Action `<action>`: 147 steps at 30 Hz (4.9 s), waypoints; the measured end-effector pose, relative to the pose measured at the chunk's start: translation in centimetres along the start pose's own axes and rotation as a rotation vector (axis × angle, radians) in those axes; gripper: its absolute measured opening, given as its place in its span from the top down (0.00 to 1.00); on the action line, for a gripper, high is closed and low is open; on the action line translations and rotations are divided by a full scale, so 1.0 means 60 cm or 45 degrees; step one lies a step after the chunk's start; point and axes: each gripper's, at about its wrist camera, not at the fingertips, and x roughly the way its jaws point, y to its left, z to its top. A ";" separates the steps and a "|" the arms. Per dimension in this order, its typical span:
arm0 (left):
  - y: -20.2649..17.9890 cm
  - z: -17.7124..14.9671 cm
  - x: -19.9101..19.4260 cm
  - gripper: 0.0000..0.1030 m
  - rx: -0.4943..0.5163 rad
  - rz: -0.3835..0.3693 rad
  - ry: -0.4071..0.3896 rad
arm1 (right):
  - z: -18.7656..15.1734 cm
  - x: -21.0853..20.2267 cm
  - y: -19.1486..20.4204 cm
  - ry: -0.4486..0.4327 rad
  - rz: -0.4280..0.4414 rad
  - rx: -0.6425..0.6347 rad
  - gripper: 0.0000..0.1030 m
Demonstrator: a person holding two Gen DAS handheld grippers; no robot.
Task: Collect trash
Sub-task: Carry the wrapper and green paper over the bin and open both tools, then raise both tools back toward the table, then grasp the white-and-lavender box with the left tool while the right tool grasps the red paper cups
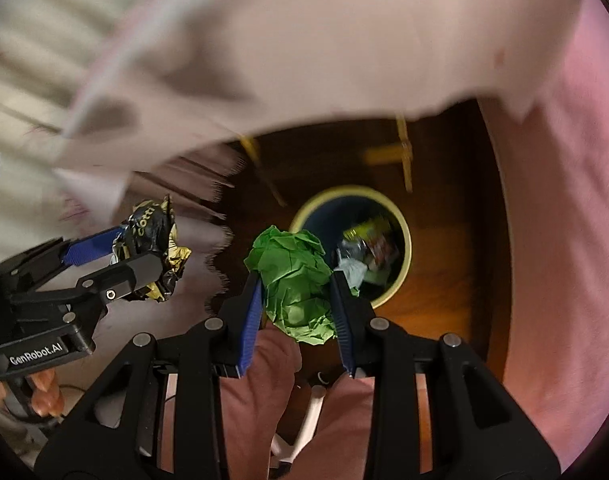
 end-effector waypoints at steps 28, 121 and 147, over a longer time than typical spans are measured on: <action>0.057 0.005 0.230 0.06 0.063 0.040 -0.018 | 0.008 0.282 -0.089 0.080 -0.123 0.134 0.42; 0.143 0.962 -0.093 0.12 0.902 -0.077 -0.075 | 0.784 -0.050 0.151 -0.354 -0.051 0.857 0.73; 0.145 0.842 -0.186 0.66 0.660 -0.179 -0.142 | 0.668 -0.160 0.176 -0.418 0.013 0.665 0.79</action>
